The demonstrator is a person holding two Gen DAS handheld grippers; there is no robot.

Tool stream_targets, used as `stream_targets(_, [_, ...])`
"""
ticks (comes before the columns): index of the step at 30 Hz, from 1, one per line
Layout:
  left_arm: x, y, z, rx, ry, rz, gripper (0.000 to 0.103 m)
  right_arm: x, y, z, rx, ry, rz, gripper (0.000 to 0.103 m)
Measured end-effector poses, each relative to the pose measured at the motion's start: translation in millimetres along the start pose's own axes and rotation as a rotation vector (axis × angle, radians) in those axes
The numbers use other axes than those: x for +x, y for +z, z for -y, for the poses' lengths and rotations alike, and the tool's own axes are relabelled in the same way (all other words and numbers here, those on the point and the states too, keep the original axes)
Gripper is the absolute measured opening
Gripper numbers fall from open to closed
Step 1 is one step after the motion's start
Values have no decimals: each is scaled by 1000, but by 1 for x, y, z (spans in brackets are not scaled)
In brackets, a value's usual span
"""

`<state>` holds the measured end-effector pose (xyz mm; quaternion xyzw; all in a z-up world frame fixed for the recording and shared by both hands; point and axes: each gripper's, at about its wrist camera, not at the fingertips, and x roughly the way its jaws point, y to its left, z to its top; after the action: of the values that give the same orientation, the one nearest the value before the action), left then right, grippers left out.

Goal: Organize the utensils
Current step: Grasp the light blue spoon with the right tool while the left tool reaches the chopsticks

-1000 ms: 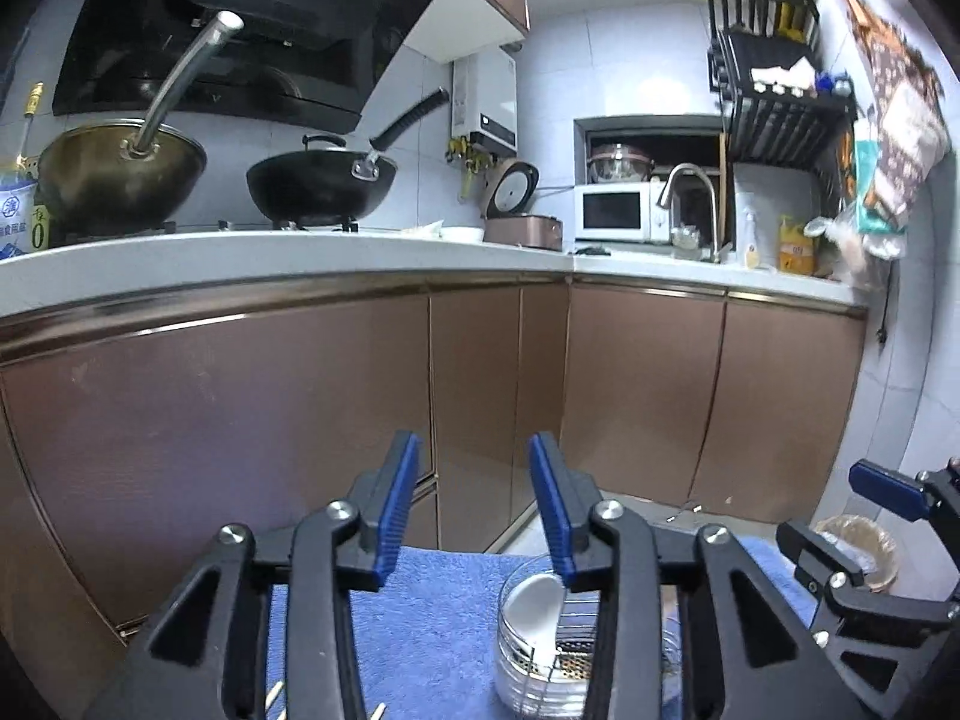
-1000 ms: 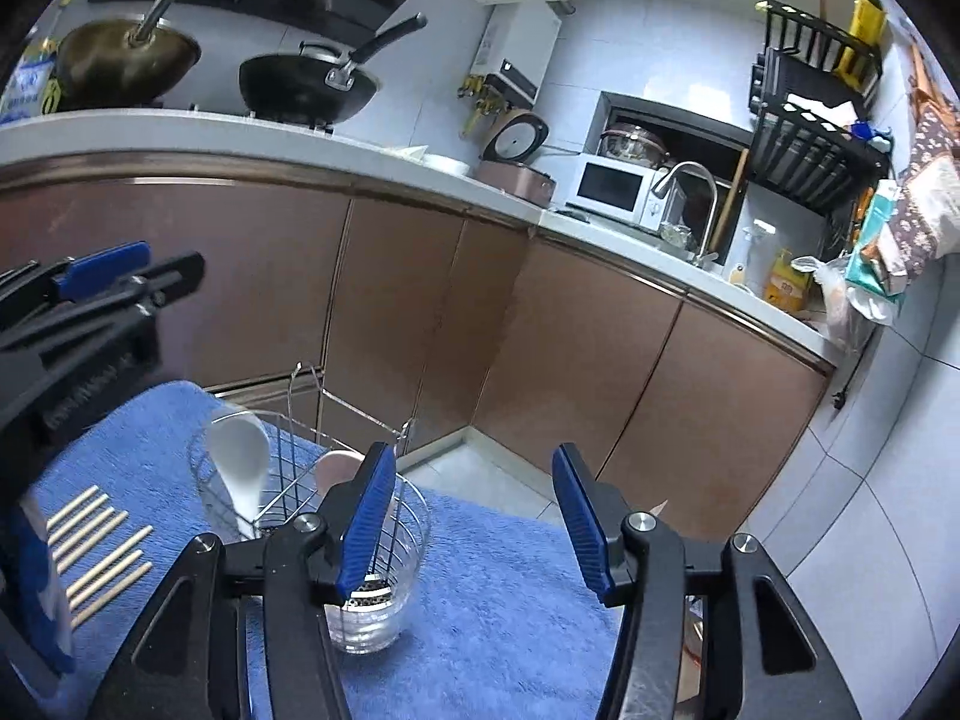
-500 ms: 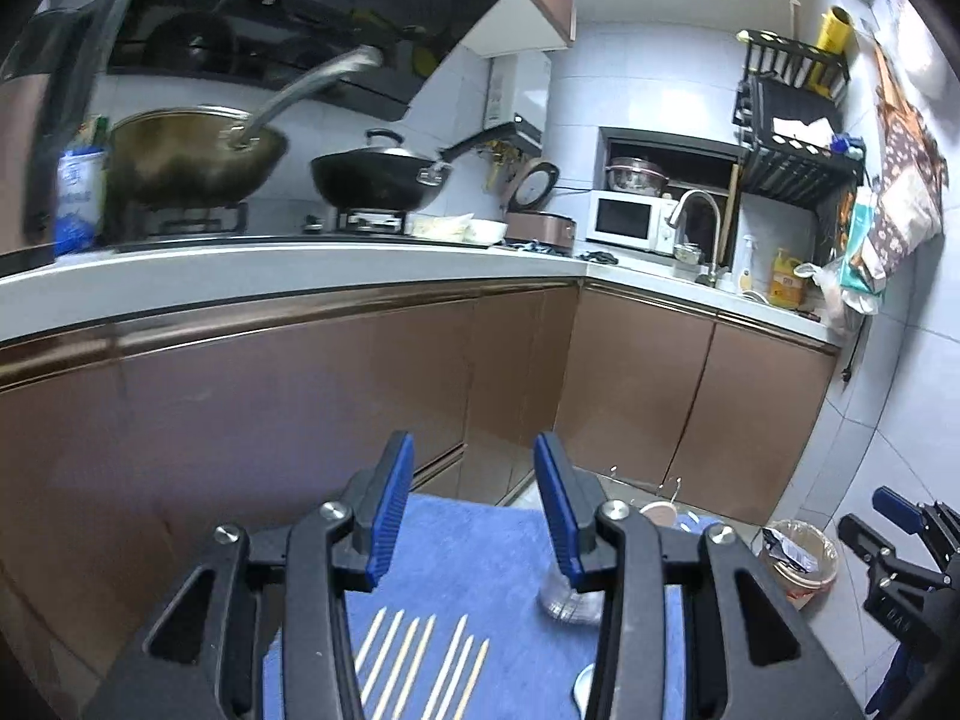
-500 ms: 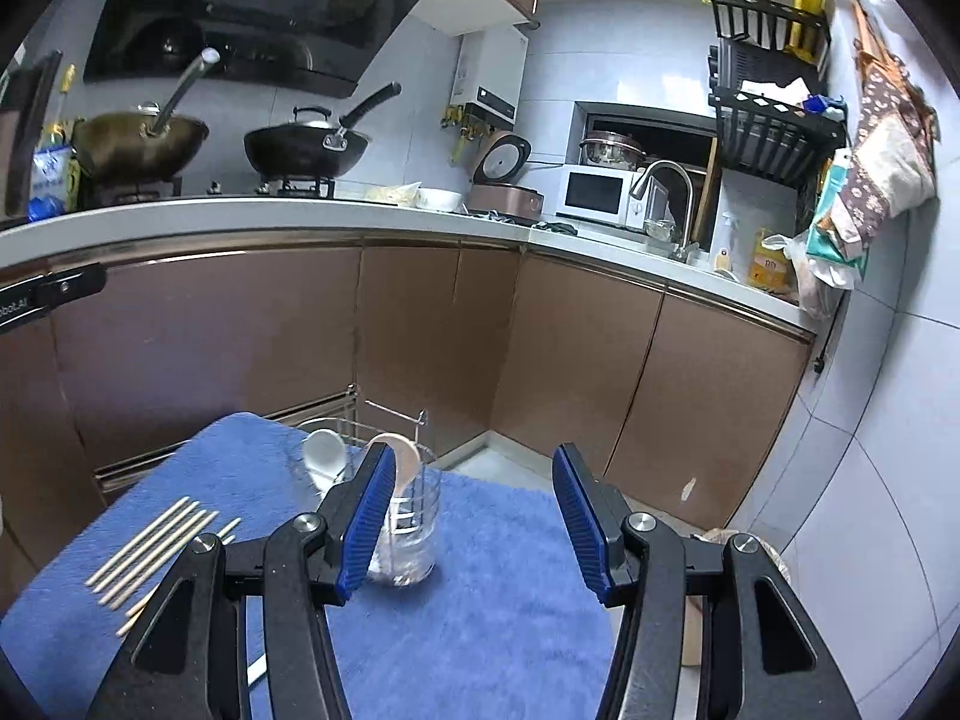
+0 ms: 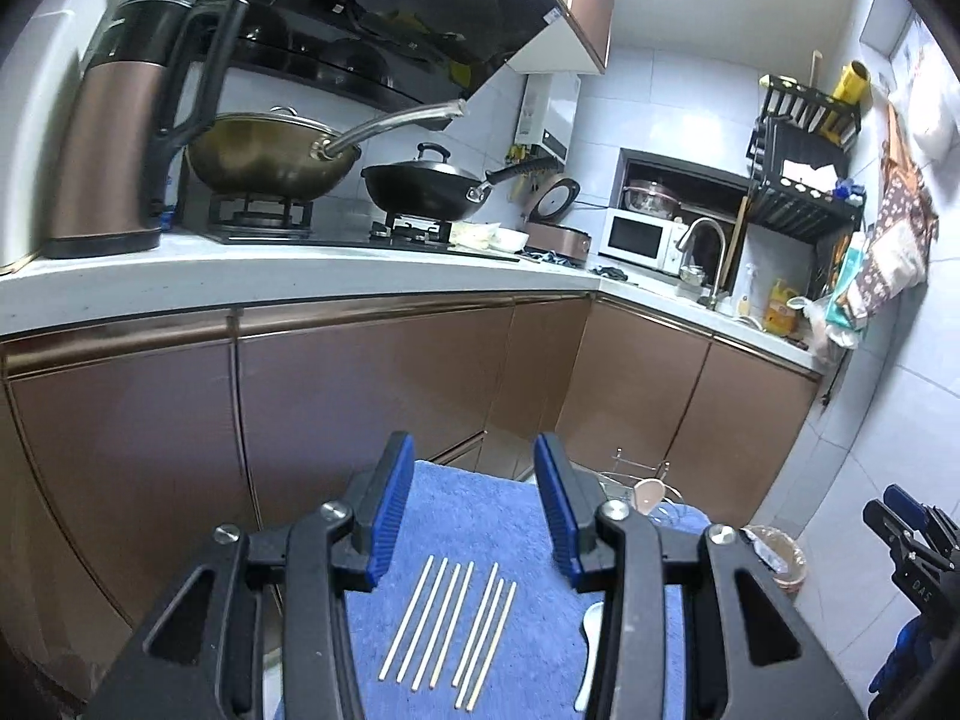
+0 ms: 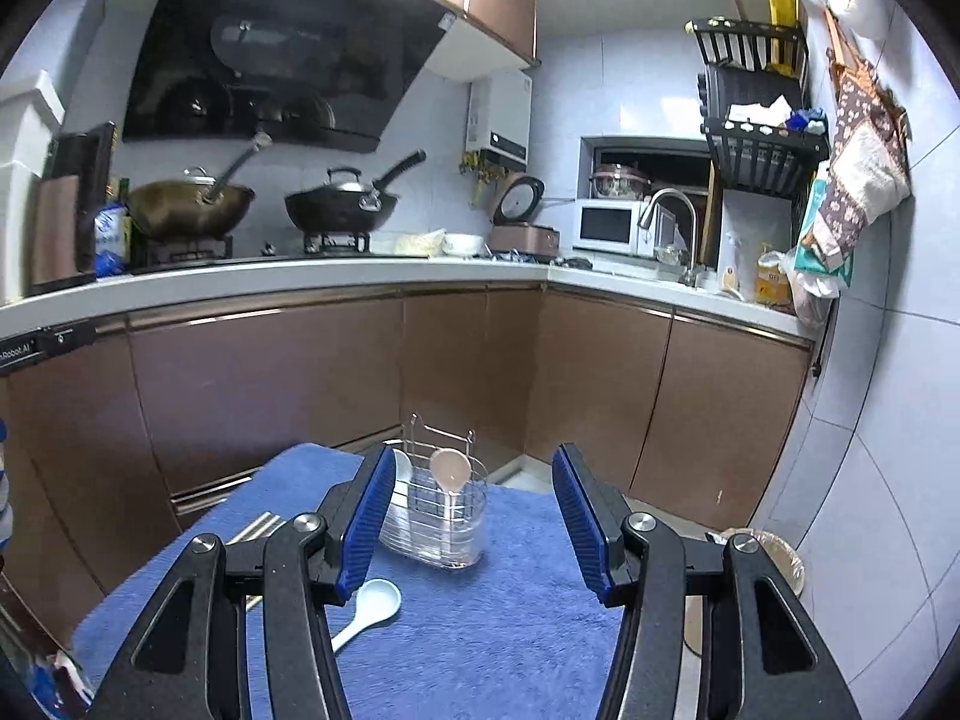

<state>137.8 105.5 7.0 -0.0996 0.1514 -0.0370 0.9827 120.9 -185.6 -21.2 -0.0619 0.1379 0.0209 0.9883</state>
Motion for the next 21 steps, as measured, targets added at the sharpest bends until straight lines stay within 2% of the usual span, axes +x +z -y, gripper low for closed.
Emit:
stream_targets(5, [-17, 1, -9, -2, -21, -16, 40, -16, 5, -8, -11, 19, 16, 52])
stream_targets(10, [-14, -8, -17, 5, -46, -83, 40, -11, 0, -11, 18, 65, -15, 52])
stream_targets(14, [17, -23, -21, 19, -53, -186, 40, 15, -12, -13, 44, 120, -88, 50])
stream_targets(17, [50, -37, -27, 28, -56, -282, 40, 39, -23, -20, 60, 167, -165, 42])
stream_targets(21, [98, -61, -41, 28, -62, -411, 39, 87, -40, -35, 77, 242, -311, 38])
